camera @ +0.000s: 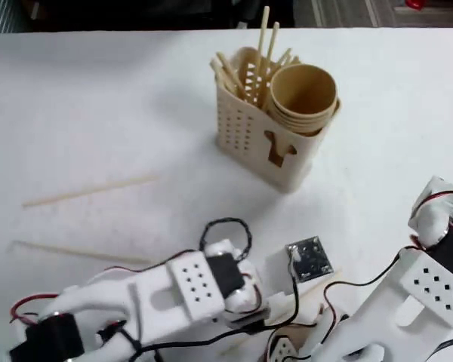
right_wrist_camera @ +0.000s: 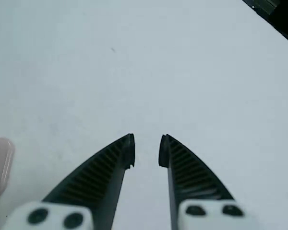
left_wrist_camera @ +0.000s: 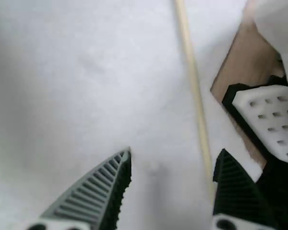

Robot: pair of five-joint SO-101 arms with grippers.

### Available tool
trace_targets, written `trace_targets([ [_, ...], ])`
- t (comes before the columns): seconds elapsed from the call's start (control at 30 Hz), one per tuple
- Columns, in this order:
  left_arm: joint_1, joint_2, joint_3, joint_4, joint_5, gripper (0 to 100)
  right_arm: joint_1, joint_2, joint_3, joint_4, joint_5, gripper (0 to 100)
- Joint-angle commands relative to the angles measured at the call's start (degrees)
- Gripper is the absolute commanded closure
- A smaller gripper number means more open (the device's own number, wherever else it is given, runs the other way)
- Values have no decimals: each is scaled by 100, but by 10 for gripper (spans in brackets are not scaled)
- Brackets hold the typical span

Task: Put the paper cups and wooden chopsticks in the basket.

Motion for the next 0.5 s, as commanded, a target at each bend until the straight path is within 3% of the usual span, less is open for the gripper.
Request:
trace_targets([
  [0.0, 110, 673, -62, -422, 404, 720, 48, 4, -26, -110, -53, 899],
  [0.47, 92, 2281, -1459, 273, 422, 725, 75, 4, -35, -110, -53, 899],
])
